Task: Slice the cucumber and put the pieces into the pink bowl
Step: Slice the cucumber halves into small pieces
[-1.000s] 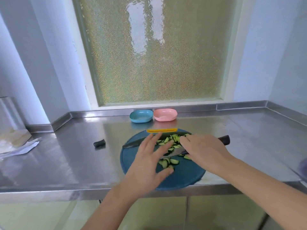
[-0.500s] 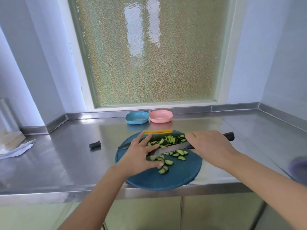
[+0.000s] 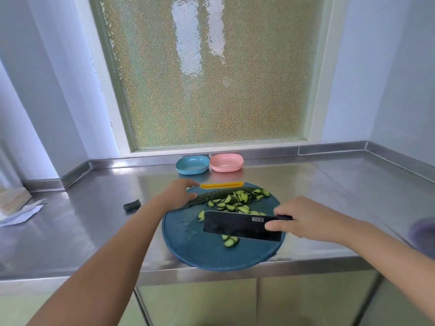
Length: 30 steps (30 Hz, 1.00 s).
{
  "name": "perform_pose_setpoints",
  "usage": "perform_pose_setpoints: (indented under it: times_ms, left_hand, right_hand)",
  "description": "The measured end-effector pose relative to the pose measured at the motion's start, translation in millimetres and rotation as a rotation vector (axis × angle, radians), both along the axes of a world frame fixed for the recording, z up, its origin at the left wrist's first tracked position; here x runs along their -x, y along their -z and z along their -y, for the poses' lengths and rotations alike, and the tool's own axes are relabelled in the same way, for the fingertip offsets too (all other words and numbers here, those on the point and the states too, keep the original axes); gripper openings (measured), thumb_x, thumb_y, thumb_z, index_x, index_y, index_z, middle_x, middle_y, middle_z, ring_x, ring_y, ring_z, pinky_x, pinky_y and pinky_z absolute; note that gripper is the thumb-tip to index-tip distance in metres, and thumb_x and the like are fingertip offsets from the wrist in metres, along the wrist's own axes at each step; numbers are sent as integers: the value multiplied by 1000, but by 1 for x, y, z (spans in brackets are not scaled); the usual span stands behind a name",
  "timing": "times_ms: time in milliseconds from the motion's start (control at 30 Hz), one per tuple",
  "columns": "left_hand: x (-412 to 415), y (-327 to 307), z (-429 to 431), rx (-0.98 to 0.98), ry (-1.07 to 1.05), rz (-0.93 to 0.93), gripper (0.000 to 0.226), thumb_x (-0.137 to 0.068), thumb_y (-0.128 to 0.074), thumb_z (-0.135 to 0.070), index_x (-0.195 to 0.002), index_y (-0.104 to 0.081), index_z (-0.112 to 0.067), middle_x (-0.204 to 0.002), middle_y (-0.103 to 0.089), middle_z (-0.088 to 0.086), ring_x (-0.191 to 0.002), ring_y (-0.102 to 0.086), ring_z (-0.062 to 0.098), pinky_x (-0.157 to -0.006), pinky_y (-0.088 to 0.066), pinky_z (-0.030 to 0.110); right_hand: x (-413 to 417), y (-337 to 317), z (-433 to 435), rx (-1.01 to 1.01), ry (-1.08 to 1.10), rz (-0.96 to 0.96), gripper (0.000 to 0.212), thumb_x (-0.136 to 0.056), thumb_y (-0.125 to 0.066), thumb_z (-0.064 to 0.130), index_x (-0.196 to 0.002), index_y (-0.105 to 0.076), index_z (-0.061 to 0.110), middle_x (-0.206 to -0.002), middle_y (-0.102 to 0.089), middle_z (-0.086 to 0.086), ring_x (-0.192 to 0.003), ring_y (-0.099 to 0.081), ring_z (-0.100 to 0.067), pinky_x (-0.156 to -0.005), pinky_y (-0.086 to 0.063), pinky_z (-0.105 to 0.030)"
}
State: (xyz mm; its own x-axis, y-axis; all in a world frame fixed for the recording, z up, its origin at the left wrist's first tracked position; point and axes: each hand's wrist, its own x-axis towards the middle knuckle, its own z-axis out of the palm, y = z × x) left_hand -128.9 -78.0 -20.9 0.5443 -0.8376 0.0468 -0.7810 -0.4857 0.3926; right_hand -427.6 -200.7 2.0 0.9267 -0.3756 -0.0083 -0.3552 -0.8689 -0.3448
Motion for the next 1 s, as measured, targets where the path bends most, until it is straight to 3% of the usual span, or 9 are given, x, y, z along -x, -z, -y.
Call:
perform_pose_setpoints:
  times_ms: [200, 333, 467, 700, 833, 1000]
  left_hand:
    - [9, 14, 23, -34, 9, -103, 47, -89, -63, -23, -130, -51, -5, -129, -55, 11, -117, -52, 25, -93, -37, 26]
    - [6, 22, 27, -28, 20, 2, 30, -92, -57, -26, -112, -59, -4, -111, -61, 16, -100, -56, 28, -78, -37, 27]
    - [1, 31, 28, -5, -28, 129, 34, -98, -45, -27, -123, -49, -5, -120, -51, 17, -108, -52, 31, -91, -38, 35]
    - [-20, 40, 25, 177, -156, 71, 33, -100, -39, -32, -113, -51, -4, -107, -63, 17, -98, -58, 33, -76, -41, 34]
    - [-26, 43, 26, 233, -131, 66, 33, -99, -39, -31, -110, -53, -3, -105, -63, 18, -96, -58, 34, -77, -42, 35]
    - [-34, 44, 25, 273, -116, 32, 31, -99, -40, -30, -107, -54, -3, -102, -64, 16, -94, -57, 33, -76, -41, 34]
  right_hand:
    - [-1, 12, -8, 45, -89, -54, 43, -90, -55, 51, -65, -45, 17, -53, -39, 4, -48, -41, -6, -51, -26, -25]
    - [-4, 17, 0, 42, -89, -77, 41, -89, -57, 51, -71, -50, 15, -55, -40, 6, -50, -40, -6, -51, -25, -23]
    - [-14, 21, 12, 116, -90, -72, 48, -84, -56, 60, -79, -54, 12, -56, -38, 4, -52, -38, -8, -52, -25, -25]
    - [-39, 26, 24, 223, -33, -134, 55, -78, -50, 70, -75, -50, 15, -55, -34, 1, -51, -35, -12, -53, -24, -29]
    - [-56, 24, 30, 255, -18, -142, 52, -82, -48, 68, -65, -37, 20, -56, -35, 2, -51, -34, -11, -51, -22, -28]
    - [-85, 23, 39, 334, 13, -133, 51, -85, -46, 67, -70, -41, 18, -60, -41, 2, -53, -36, -11, -51, -23, -31]
